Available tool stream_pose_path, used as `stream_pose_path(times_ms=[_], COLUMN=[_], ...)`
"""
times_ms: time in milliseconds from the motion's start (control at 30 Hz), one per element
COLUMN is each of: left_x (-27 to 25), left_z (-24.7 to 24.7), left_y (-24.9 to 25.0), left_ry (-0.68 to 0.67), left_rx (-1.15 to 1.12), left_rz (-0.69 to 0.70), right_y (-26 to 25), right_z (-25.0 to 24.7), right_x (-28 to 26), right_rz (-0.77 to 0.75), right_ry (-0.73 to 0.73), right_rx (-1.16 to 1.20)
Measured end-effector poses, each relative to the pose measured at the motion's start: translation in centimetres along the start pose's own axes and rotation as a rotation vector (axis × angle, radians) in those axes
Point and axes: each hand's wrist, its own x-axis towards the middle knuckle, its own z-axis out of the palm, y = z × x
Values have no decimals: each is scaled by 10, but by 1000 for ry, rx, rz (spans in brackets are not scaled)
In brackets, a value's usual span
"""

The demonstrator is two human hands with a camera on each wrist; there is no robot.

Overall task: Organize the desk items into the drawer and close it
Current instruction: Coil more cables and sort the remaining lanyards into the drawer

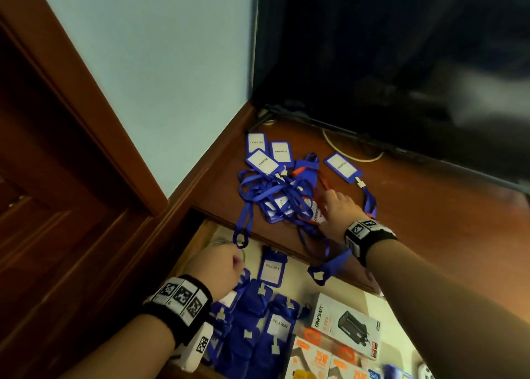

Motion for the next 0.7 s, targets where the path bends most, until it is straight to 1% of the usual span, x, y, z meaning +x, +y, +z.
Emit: stream_pose_path(times_ms=[67,200,267,333,433,500,567,633,667,700], left_x=[0,1,1,4,12,21,31,37,39,39], left_z=[-12,-30,-37,-42,-54,-66,-86,-114,-129,-145], left_y=[11,30,40,50,71,91,117,148,165,181], left_ry=[36,89,109,116,131,195,300,401,416,394], left_rx=[-48,-123,-157,-186,-237,-286,-318,-385,-457,-542], left_rz=[25,65,91,119,188,258,337,423,449,459], right_y=[1,5,9,13,18,20,21,22,21,21], right_z=[1,0,-8,-23,-57,-86,-119,-149,-163,-174], right_x=[0,-2,-4,-6,-16,-26,-42,-63,-76,-89], right_rz=[44,150,163,128,113,96,48,-41,-94,-144], right_ry=[-51,35,58,122,330,436,517,532,509,487], right_rx=[64,123,191,240,434,586,685,720,718,700])
